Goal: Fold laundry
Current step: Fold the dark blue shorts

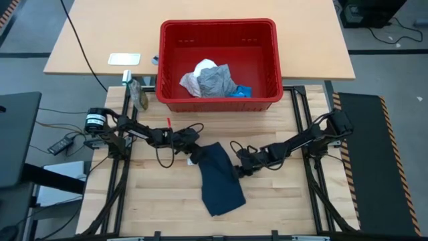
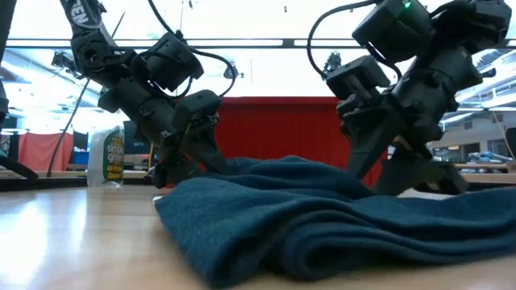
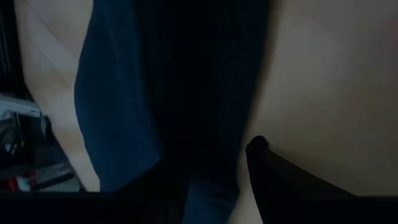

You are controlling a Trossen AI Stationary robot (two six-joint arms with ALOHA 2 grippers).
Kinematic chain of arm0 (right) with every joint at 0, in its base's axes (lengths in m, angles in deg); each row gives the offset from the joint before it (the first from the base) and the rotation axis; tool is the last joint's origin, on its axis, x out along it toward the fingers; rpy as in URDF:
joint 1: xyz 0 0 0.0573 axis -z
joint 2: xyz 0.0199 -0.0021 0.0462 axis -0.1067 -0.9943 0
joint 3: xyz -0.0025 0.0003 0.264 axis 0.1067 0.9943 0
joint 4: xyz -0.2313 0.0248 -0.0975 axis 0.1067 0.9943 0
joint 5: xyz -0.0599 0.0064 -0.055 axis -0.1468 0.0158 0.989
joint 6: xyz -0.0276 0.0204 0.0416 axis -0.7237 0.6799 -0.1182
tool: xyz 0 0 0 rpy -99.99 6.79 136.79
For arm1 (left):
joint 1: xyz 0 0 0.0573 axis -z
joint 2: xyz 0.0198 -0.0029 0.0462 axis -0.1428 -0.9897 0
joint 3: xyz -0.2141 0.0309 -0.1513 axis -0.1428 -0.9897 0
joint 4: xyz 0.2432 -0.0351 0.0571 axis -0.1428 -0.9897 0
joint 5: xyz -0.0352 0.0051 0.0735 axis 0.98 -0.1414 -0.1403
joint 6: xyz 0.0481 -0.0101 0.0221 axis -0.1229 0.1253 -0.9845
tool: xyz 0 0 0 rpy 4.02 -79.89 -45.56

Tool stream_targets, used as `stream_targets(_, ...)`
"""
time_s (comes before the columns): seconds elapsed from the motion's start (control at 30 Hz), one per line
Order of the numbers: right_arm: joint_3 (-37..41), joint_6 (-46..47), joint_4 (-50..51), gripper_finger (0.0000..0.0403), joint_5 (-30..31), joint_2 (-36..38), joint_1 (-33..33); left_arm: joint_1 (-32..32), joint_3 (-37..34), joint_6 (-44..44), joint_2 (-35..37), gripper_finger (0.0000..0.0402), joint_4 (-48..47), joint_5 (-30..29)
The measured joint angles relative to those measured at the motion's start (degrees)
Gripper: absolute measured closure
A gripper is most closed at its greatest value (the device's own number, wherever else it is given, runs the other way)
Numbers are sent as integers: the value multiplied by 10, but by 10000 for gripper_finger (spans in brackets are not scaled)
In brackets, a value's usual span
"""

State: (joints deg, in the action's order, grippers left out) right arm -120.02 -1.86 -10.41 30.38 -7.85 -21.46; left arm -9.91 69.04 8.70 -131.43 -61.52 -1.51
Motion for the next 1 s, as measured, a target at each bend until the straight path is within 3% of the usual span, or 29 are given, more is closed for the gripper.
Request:
stream_targets(0.1,1,19,16,238,1,18,3,9,0,6,-1,143,13,-2)
stream_targets(0.43,1,42,140,238,119,90,22,14,-1,-36,-1,143,13,-29)
stream_targets(0.67,1,-33,146,236,245,98,33,15,-1,-59,-1,143,20,-42)
stream_targets(0.73,1,-68,125,230,241,86,52,15,-2,-61,-1,143,27,-44)
stream_targets(0.9,0,-186,-17,193,134,45,95,15,-2,-46,-1,143,31,-43)
stream_targets(1.0,-1,-208,-60,158,118,32,114,16,-2,-44,-1,143,34,-51)
